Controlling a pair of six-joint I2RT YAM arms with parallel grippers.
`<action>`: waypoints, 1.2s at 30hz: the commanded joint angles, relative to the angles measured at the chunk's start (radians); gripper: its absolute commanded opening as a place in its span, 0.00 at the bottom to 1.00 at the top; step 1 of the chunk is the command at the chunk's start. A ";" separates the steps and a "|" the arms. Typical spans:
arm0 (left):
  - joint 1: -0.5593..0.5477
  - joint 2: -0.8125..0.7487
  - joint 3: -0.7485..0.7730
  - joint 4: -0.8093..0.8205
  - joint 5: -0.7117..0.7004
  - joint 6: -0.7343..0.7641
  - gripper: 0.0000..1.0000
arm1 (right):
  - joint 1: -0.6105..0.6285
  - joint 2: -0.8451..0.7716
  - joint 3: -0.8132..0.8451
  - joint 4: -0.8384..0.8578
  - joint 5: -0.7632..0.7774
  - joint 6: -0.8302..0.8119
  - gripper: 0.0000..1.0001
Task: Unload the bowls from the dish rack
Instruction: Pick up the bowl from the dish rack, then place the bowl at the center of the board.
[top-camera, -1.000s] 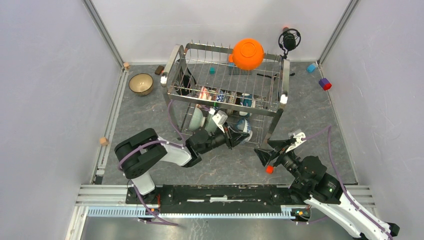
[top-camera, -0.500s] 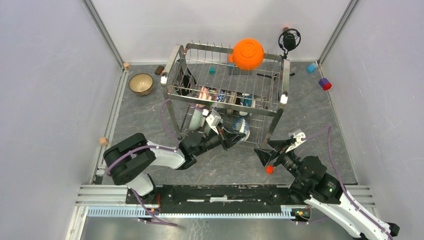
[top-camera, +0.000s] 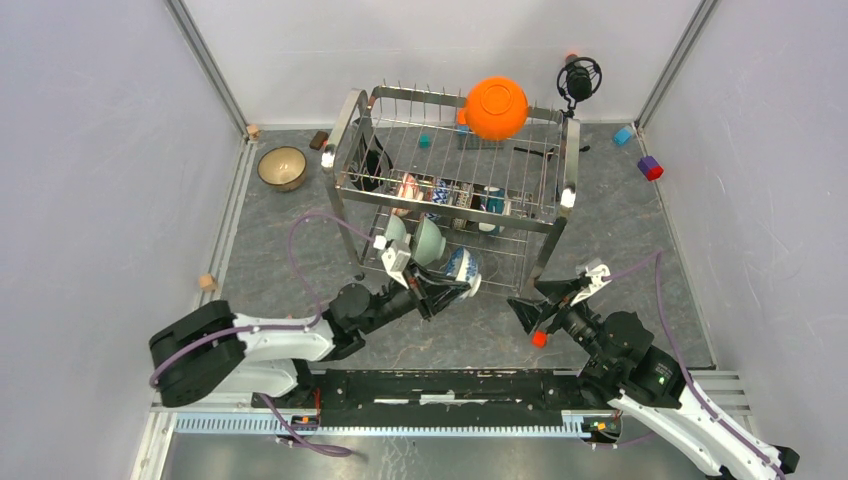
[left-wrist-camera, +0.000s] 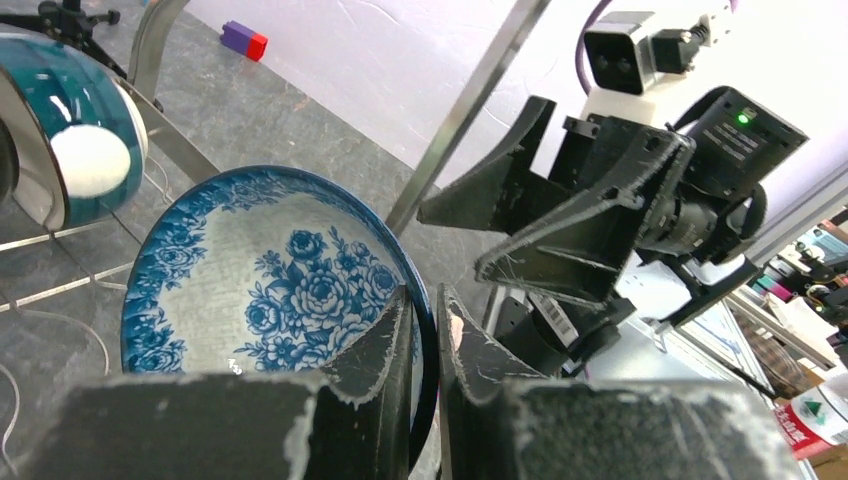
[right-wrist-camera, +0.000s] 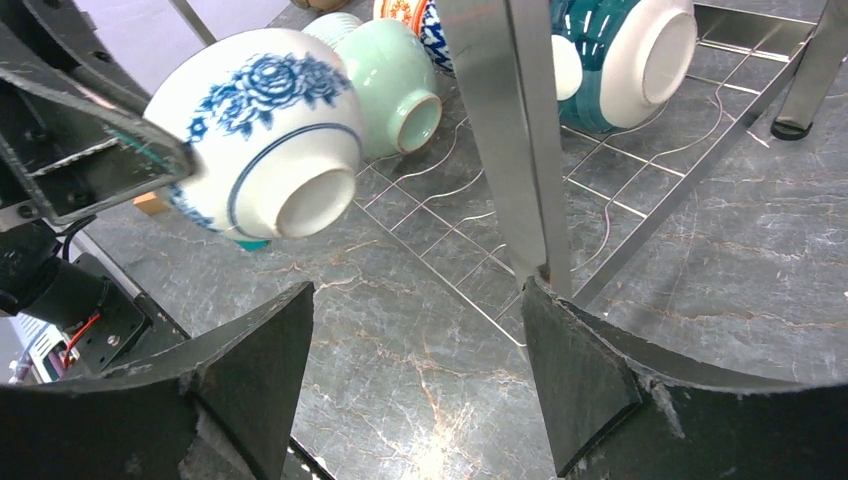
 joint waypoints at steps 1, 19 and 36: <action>-0.074 -0.169 -0.037 -0.119 -0.110 0.042 0.02 | -0.002 -0.164 0.038 0.013 -0.039 -0.016 0.81; -0.284 -0.724 -0.005 -1.030 -0.387 0.231 0.02 | -0.002 0.154 0.250 -0.182 -0.281 -0.107 0.78; -0.695 -0.376 0.290 -1.344 -0.771 0.537 0.02 | -0.001 0.343 0.227 -0.092 -0.412 -0.067 0.71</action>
